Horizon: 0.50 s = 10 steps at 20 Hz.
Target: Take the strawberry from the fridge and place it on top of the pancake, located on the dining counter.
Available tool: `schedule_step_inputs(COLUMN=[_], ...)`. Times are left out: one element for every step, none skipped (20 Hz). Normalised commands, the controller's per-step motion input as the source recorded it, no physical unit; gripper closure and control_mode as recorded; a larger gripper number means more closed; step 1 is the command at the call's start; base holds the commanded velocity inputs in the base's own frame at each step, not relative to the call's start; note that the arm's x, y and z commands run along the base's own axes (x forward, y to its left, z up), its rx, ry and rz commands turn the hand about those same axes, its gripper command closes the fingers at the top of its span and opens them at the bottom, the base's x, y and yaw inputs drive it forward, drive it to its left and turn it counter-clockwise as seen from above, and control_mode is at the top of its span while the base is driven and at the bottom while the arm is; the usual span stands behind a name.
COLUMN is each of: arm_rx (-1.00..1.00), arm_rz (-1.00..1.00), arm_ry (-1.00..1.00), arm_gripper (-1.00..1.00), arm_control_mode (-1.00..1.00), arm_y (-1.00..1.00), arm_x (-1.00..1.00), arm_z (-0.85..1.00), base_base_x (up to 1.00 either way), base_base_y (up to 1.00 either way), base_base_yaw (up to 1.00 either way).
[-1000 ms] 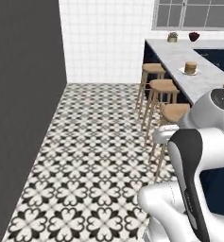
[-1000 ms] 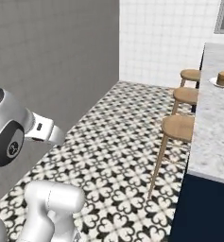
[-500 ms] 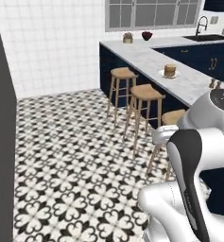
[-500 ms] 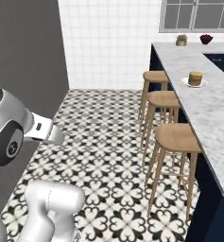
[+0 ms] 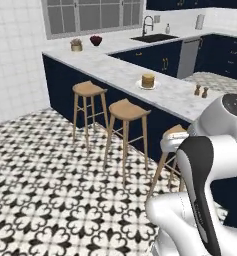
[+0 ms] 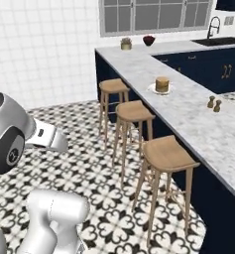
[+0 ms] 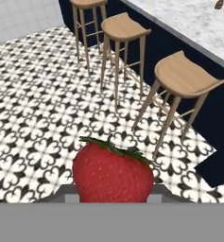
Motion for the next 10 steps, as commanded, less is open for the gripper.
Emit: schedule_step_inputs(arm_rx=[0.0, 0.0, 0.0, 0.0, 0.0, 0.0, 0.0, 0.0, 0.0, 0.0], arm_rz=[0.0, 0.0, 0.0, 0.0, 0.0, 0.0, 0.0, 0.0, 0.0, 0.0], arm_ry=[0.0, 0.0, 0.0, 0.0, 0.0, 0.0, 0.0, 0.0, 0.0, 0.0], arm_gripper=[1.0, 1.0, 1.0, 1.0, 1.0, 1.0, 1.0, 1.0, 1.0, 1.0], arm_control_mode=[1.0, 1.0, 1.0, 1.0, 1.0, 1.0, 1.0, 1.0, 1.0, 1.0], arm_y=[0.0, 0.0, 0.0, 0.0, 0.0, 0.0, 0.0, 0.0, 0.0, 0.0], arm_x=[0.0, 0.0, 0.0, 0.0, 0.0, 0.0, 0.0, 0.0, 0.0, 0.0], arm_z=[0.0, 0.0, 0.0, 0.0, 0.0, 0.0, 0.0, 0.0, 0.0, 0.0], base_base_x=[1.0, 1.0, 0.94, 0.71, 0.6, 0.64, 0.77, 0.84, 0.87, 0.96], base_base_y=[0.93, 0.97, 1.0, 1.0, 1.0, 0.86, 0.84, 0.91, 0.99, 1.0], base_base_yaw=[-0.57, -0.56, -0.55, -0.53, -0.48, -0.38, -0.33, -0.38, -0.45, -0.49])
